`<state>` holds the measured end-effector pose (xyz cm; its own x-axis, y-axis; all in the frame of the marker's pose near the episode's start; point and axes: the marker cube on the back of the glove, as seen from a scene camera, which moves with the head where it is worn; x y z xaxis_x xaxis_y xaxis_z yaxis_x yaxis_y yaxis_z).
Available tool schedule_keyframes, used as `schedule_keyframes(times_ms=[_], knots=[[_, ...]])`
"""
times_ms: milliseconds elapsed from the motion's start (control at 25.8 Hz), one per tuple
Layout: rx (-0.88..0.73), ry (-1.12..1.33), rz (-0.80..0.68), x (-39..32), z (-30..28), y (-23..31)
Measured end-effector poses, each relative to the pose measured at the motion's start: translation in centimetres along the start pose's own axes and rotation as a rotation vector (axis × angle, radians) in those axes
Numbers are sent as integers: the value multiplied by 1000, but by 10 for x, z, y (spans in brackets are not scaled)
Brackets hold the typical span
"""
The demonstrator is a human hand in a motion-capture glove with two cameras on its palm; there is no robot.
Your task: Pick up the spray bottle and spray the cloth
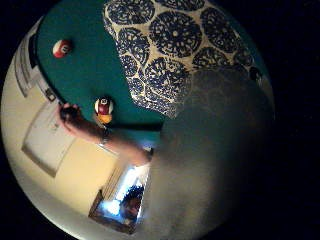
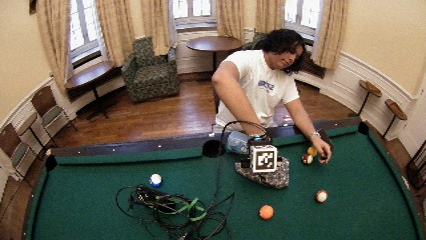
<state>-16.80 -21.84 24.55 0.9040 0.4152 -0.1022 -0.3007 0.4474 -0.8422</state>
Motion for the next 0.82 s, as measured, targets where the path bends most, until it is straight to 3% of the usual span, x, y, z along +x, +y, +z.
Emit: schedule_keyframes(times_ms=[233,427,582,815], knots=[[-1,170,132,5,-23,14],[-33,211,153,-13,-27,18],[-37,225,104,-45,-30,19],[27,116,-87,-112,-49,21]])
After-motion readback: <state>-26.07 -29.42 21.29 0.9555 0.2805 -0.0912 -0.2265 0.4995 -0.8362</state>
